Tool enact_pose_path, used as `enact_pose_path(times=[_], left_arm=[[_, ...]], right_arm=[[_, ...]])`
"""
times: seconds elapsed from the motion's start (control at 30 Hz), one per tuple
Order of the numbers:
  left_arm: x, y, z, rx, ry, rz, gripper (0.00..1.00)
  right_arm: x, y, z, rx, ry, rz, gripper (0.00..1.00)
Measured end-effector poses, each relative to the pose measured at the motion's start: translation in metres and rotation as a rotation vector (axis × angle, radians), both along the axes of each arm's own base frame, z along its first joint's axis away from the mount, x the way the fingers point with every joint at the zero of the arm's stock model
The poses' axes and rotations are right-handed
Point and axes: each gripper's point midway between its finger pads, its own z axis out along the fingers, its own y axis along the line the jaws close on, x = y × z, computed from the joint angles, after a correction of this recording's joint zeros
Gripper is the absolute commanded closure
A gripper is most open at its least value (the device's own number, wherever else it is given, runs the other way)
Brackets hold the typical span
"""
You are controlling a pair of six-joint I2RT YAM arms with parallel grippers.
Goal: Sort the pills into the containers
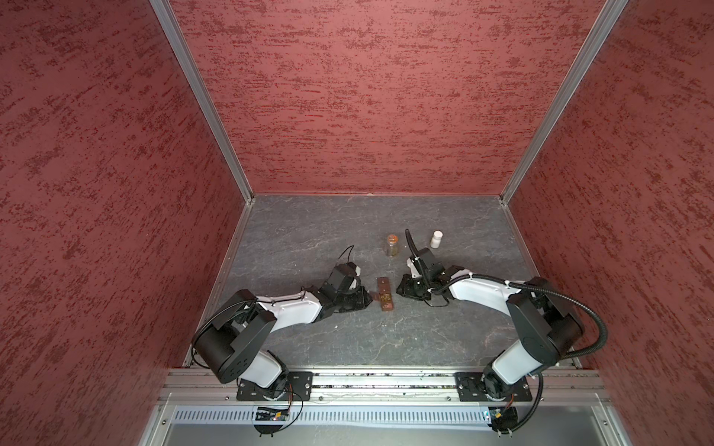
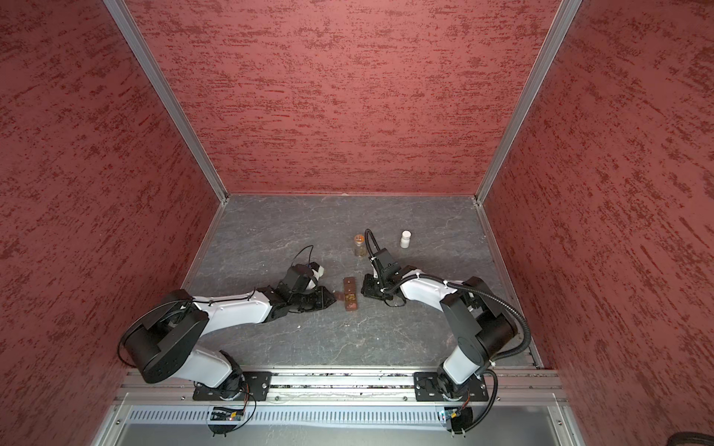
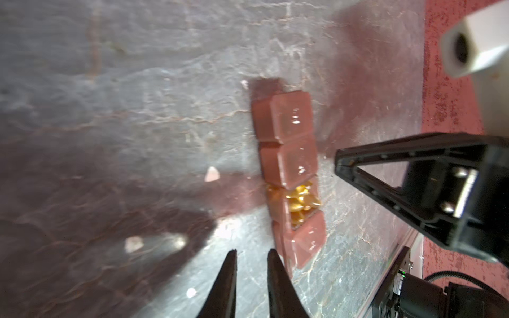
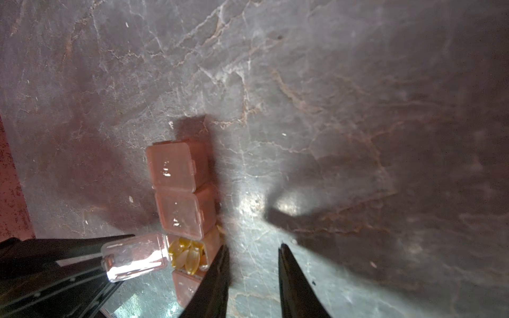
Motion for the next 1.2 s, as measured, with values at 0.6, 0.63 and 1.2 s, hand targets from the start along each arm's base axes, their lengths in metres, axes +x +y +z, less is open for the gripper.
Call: enact_pose_path(times=[0.6, 0.63, 1.2], left_arm=[[0.006, -0.024, 0.004, -0.003, -0.015, -0.053, 0.69], [0.006, -0.025, 0.004, -0.003, -0.014, -0.053, 0.69], [0.011, -0.038, -0.011, 0.021, 0.028, -0.087, 0.72]], right_arm=[[0.001, 0.003, 0.006, 0.024, -0.015, 0.007, 0.67], [0.001, 0.004, 0.009, 0.028, -0.022, 0.007, 0.66], [-0.001, 0.013, 0.03, 0.087, -0.073, 0.08, 0.56]])
